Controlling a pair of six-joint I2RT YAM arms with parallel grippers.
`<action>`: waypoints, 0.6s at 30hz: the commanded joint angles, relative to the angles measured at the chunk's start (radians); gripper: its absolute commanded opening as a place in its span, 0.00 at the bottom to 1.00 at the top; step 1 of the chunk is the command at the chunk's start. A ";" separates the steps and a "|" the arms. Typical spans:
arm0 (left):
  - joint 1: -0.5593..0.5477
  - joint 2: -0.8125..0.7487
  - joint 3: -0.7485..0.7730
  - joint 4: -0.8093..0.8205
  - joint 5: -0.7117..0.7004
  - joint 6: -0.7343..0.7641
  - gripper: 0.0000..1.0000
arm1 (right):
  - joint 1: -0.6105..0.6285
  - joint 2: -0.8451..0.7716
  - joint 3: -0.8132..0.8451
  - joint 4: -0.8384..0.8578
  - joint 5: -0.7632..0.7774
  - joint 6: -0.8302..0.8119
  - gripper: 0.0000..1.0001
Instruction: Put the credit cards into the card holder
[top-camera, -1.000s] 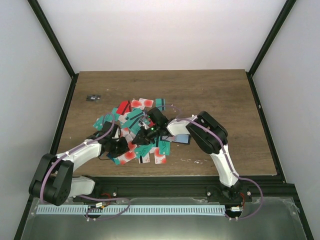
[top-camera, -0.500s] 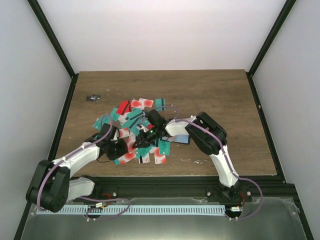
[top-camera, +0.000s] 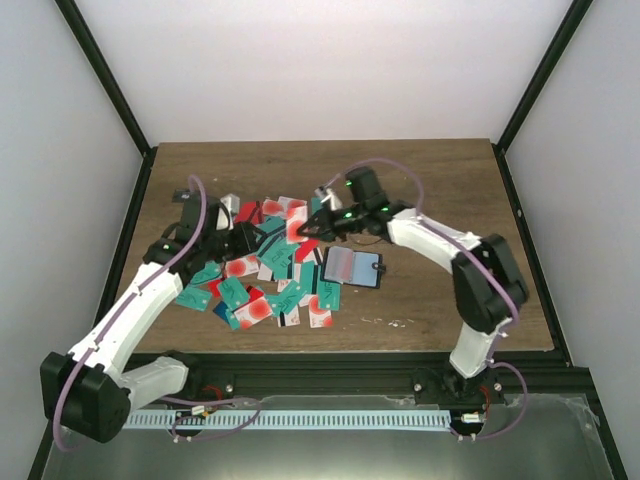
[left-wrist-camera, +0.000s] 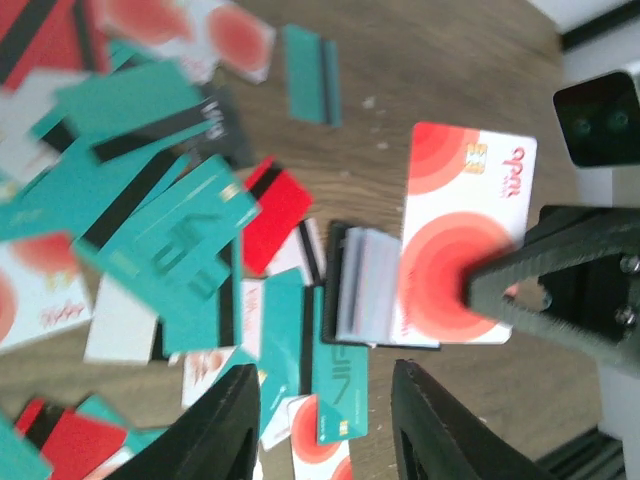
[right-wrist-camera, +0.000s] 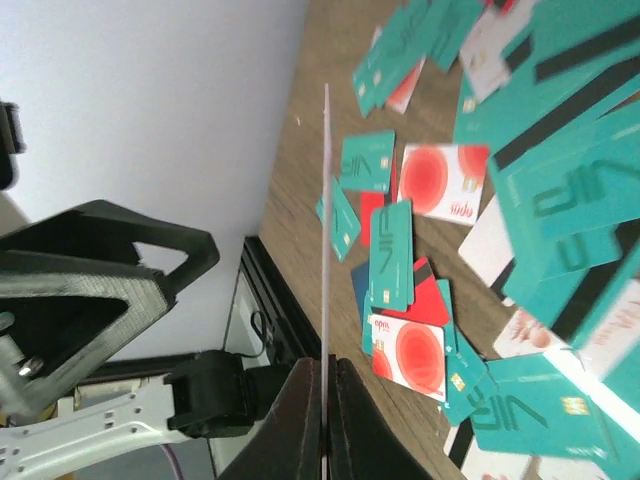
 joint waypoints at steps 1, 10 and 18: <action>-0.003 0.063 0.084 0.100 0.146 0.092 0.44 | -0.111 -0.130 -0.088 -0.011 -0.039 -0.035 0.01; -0.015 0.252 0.155 0.475 0.504 -0.011 0.54 | -0.349 -0.354 -0.269 0.139 -0.223 0.007 0.01; -0.091 0.420 0.215 0.804 0.670 -0.177 0.54 | -0.421 -0.458 -0.337 0.249 -0.332 0.053 0.01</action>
